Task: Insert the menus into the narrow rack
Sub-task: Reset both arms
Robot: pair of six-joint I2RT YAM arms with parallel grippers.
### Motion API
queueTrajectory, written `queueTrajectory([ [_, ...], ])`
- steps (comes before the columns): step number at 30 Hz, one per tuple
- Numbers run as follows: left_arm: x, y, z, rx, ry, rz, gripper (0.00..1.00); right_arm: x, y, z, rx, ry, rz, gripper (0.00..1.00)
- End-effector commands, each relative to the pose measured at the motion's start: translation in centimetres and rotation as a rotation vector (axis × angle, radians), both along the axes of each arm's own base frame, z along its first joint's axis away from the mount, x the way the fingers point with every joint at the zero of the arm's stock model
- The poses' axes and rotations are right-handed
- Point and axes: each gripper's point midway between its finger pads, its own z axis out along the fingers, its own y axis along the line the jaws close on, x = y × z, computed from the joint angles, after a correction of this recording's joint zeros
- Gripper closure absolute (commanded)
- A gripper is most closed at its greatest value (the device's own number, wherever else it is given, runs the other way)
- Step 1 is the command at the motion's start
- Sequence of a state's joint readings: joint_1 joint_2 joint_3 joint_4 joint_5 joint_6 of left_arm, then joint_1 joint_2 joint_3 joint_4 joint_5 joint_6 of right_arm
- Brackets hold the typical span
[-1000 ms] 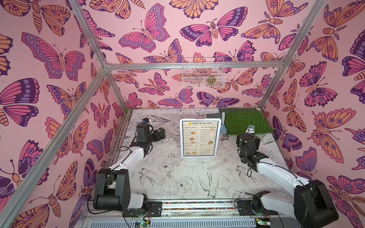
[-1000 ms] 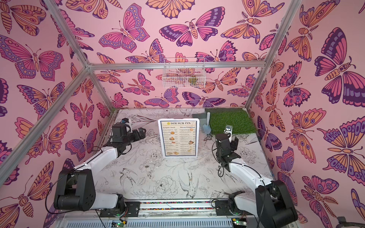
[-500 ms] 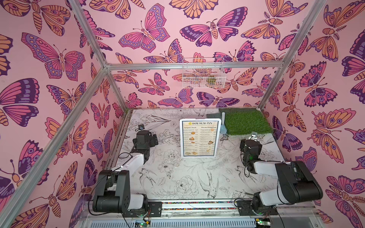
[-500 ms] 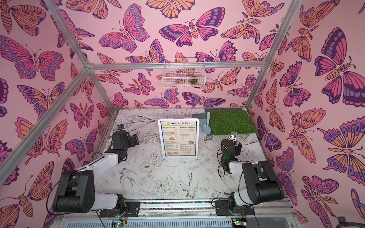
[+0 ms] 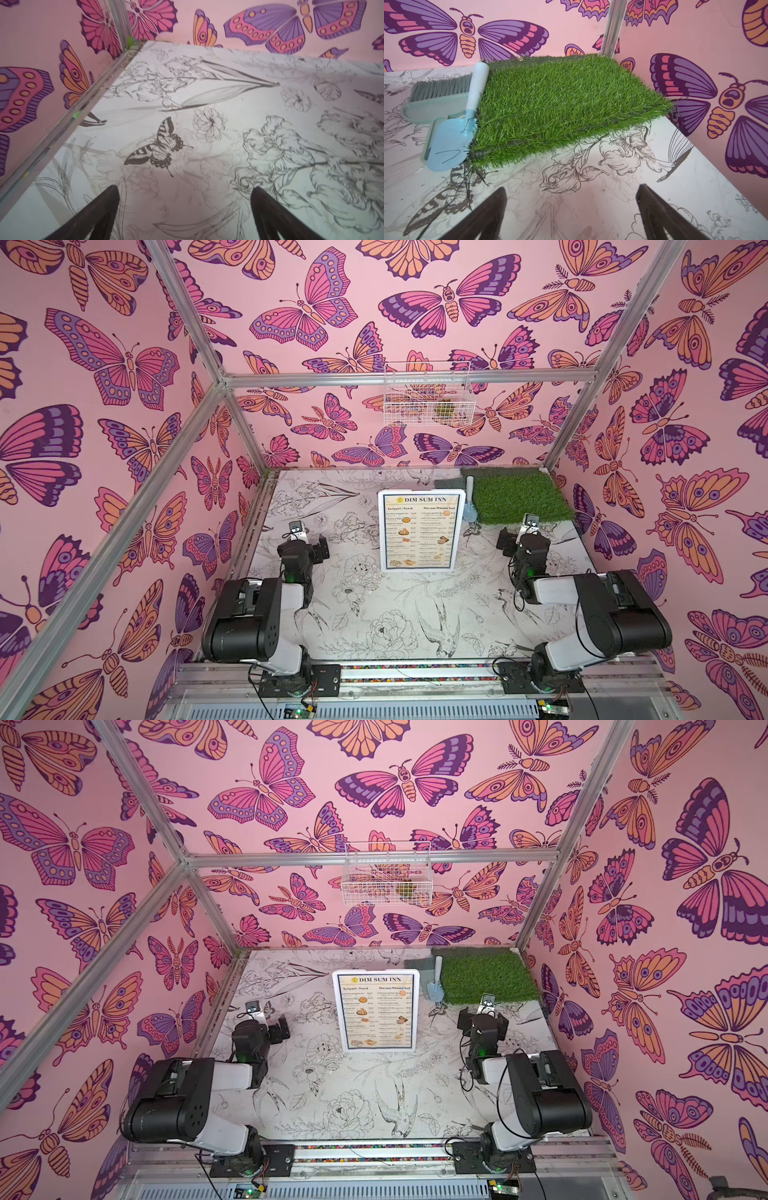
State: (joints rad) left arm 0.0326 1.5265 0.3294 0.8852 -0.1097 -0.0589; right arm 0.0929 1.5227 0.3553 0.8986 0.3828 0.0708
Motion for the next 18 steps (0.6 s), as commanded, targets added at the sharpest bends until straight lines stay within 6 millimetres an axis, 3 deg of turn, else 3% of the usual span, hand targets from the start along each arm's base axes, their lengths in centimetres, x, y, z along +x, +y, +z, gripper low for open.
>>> queueTrajectory([
  [1,0.36,-0.65,0.94,0.012,-0.073,-0.057,0.00,0.35,0.03,0.55,0.007,-0.006,0.008,0.01],
  [4,0.09,-0.61,0.22,0.004,-0.018,-0.051,0.00,0.35,0.00,0.54,0.008,-0.004,0.006,0.01],
  [18,0.31,-0.58,0.44,0.011,-0.035,-0.050,0.00,0.39,0.02,0.49,0.011,0.001,0.009,0.01],
])
